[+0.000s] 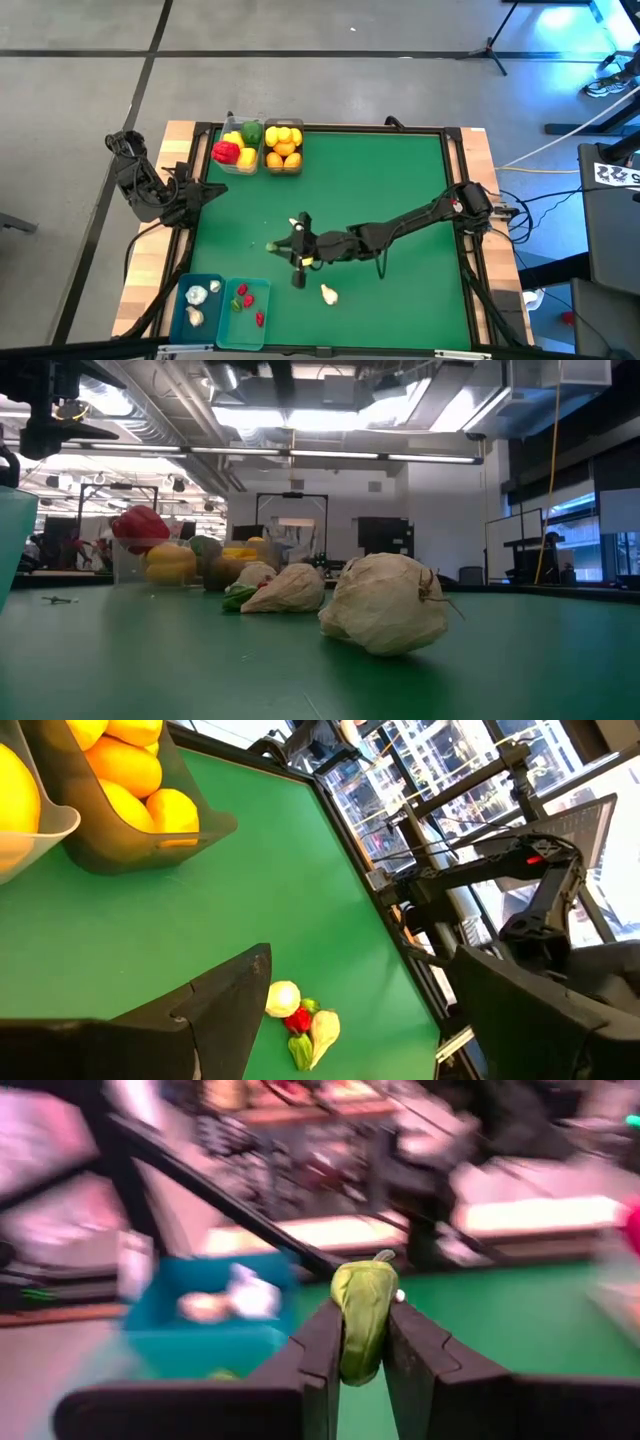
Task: Sort produce into baskets
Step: Put the green chili pepper into the green bin
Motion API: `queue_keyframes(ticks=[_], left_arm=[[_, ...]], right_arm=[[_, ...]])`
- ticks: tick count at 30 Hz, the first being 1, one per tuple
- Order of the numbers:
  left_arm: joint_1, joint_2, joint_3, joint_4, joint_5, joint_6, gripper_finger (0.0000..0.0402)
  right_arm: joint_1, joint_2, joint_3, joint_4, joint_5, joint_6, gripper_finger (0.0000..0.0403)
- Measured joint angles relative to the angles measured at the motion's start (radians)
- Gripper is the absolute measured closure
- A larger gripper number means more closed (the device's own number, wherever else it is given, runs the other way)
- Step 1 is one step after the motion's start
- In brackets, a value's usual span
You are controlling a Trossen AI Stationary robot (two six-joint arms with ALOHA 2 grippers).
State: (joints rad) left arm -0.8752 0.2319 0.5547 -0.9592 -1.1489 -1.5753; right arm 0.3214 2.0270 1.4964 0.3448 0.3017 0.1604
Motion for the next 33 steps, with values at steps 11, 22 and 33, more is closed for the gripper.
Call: queue_keyframes(ticks=[11, 22, 33], left_arm=[[0.0, 0.0, 0.0, 0.0, 0.0, -0.012, 0.0095], [0.0, 0.0, 0.0, -0.001, 0.0, -0.015, 0.0095], [0.0, 0.0, 0.0, -0.002, 0.0, -0.016, 0.0095]], right_arm=[[0.0, 0.069, 0.011, 0.244, -0.331, 0.046, 0.0347], [0.022, 0.261, 0.322, 0.073, -0.444, 0.051, 0.0347], [0.02, 0.363, 0.376, -0.016, -0.38, 0.019, 0.0347]])
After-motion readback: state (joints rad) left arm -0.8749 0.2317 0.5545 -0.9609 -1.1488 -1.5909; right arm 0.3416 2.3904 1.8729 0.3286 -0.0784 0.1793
